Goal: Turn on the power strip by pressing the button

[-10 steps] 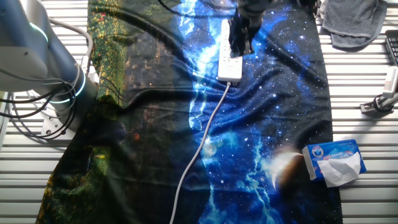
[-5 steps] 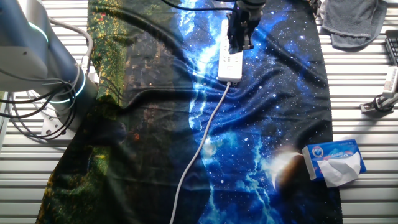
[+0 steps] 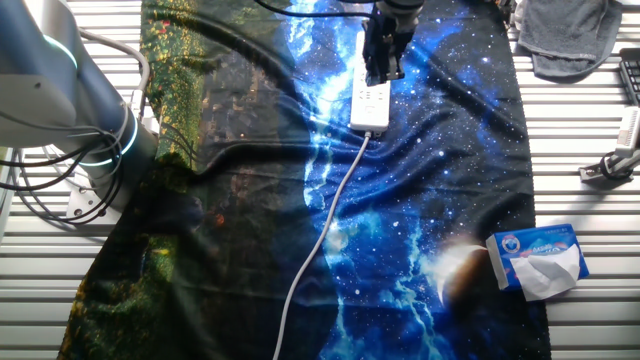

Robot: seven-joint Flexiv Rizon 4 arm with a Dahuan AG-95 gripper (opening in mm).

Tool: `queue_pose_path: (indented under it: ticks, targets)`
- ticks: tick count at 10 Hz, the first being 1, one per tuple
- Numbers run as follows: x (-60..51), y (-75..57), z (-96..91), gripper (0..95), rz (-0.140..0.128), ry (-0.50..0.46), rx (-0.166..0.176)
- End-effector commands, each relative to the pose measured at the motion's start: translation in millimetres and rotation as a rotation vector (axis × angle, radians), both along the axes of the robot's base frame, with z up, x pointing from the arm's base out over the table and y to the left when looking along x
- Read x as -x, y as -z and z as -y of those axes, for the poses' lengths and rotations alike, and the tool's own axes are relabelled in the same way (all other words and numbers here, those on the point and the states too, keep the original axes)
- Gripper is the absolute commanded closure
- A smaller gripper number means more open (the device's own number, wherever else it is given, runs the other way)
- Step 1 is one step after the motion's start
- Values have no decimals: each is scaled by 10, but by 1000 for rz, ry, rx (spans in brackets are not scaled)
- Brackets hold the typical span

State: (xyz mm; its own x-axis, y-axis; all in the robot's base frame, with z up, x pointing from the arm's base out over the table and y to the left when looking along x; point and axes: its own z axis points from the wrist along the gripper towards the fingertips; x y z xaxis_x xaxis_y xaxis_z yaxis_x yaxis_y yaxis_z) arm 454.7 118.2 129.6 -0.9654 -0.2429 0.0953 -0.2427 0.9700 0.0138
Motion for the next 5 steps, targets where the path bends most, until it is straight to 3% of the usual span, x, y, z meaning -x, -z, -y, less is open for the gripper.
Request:
queue_pose_path:
  ticks: [1,5]
  targets:
    - [7,-6,-2,950,-10,9,5]
    - [7,-6,-2,950,-6,12,-3]
